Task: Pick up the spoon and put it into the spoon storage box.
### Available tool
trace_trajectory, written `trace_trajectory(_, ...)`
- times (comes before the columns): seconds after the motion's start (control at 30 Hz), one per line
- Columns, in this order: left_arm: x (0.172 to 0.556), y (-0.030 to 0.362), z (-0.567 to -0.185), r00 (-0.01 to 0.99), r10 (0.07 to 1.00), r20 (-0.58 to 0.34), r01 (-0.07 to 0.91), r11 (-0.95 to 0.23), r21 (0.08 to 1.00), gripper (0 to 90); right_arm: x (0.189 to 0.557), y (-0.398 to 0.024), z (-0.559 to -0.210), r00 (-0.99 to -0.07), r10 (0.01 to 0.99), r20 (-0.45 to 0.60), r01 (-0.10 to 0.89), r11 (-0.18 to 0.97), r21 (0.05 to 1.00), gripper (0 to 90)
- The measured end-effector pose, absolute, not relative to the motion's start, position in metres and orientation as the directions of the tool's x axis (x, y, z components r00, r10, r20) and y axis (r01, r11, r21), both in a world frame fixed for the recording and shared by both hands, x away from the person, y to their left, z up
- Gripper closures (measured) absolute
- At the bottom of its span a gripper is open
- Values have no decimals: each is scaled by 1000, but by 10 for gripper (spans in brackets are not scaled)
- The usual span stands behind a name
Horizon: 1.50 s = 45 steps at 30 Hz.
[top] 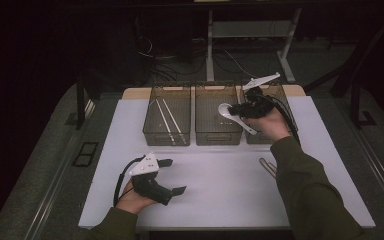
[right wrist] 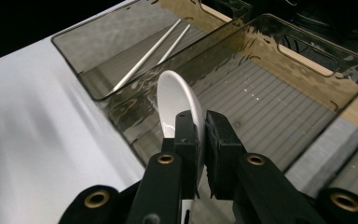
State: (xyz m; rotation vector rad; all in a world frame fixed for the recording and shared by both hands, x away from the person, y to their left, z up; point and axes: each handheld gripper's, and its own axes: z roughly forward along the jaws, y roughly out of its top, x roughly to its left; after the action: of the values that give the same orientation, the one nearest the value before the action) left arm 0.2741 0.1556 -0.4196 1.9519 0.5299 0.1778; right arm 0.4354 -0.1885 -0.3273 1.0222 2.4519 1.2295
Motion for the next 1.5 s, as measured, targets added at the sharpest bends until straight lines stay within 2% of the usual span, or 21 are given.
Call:
trace_trajectory(0.47,274,155,-420,893,436,-112,282,-348,894,0,463,-160,-346,-744,662,89,472,427,771,836)
trace_trajectory(1.0,275,155,-420,894,433,-115,284,-349,893,0,478,-142,-376,-735,668,117,527,455,717,824)
trace_trajectory(1.27,275,155,-420,895,432,-112,281,-350,893,0,474,-148,-372,-728,661,183,547,399,736,671)
trace_trajectory(1.5,274,155,-420,893,435,-114,283,-348,894,0,465,-161,-360,-717,670,195,540,355,763,528)
